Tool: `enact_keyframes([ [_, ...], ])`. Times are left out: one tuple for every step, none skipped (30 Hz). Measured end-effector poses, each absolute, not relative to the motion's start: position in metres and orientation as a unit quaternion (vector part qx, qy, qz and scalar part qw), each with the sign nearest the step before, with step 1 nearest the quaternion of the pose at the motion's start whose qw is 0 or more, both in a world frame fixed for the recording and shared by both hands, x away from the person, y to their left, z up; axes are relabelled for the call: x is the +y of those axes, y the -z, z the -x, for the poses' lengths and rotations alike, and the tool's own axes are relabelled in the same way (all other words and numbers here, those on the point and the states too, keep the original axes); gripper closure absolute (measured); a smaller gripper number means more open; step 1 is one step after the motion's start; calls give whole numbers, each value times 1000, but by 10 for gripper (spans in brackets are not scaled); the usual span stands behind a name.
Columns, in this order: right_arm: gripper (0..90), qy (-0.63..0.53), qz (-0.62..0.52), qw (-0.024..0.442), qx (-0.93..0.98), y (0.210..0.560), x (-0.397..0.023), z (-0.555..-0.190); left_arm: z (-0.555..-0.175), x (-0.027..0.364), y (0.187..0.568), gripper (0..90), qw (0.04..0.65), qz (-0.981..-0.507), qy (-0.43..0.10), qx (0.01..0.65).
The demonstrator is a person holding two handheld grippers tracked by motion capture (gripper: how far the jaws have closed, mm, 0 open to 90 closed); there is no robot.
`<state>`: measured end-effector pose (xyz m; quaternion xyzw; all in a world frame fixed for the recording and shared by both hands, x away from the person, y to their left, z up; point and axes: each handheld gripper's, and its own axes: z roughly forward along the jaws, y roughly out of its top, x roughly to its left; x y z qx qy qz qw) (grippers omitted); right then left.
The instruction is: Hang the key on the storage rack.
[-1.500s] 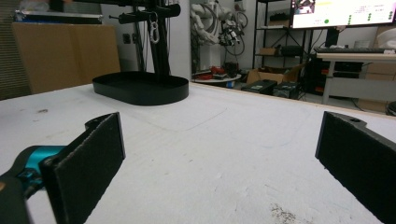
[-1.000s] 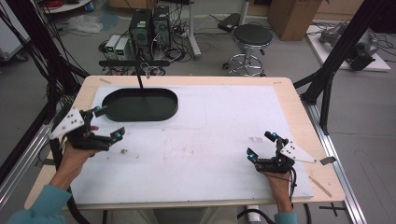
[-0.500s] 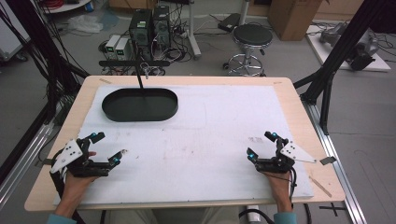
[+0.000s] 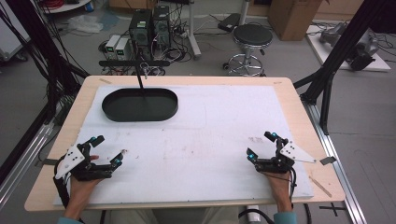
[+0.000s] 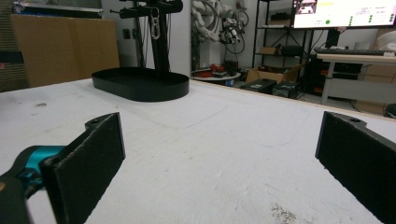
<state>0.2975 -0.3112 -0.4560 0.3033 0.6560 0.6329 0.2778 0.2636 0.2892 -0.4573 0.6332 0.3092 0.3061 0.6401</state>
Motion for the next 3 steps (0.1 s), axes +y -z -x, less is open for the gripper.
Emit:
enact_keyframes([
  [7, -631, -303, 279, 657, 456, -311, -298, -263, 290, 457, 17, 643, -631, -307, 307],
  [7, -630, -304, 278, 658, 456, -311, -297, -263, 290, 458, 17, 645, -629, -308, 307],
  [7, -628, -303, 279, 660, 456, -311, -298, -263, 291, 458, 17, 647, -626, -308, 309],
])
